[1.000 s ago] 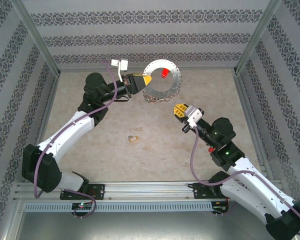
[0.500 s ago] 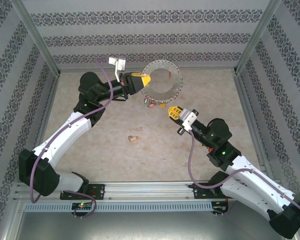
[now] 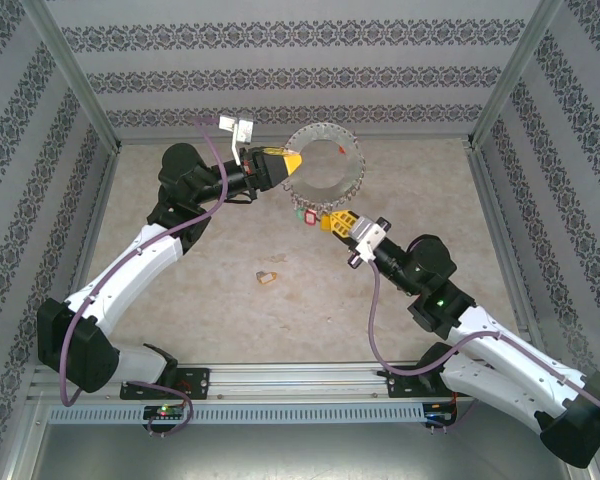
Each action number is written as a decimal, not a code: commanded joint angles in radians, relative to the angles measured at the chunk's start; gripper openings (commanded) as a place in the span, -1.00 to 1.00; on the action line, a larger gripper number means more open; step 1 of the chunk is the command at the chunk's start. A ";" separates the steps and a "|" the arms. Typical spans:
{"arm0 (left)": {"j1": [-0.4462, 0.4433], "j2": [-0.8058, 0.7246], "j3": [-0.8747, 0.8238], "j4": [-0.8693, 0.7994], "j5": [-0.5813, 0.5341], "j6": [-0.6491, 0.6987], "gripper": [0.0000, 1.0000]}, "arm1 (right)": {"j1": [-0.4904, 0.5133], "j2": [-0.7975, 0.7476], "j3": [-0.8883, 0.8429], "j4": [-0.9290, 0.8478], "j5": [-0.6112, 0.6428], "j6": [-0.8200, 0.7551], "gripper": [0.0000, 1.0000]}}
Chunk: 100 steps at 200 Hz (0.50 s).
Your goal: Put the keys on the keyring
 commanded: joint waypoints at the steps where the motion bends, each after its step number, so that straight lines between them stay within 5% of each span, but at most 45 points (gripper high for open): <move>1: -0.013 -0.042 0.028 0.007 -0.011 0.030 -1.00 | 0.018 0.000 0.035 0.052 0.033 -0.016 -0.82; 100: -0.012 -0.046 0.017 -0.005 -0.051 0.026 -1.00 | 0.025 0.015 0.043 0.022 0.068 -0.051 -0.76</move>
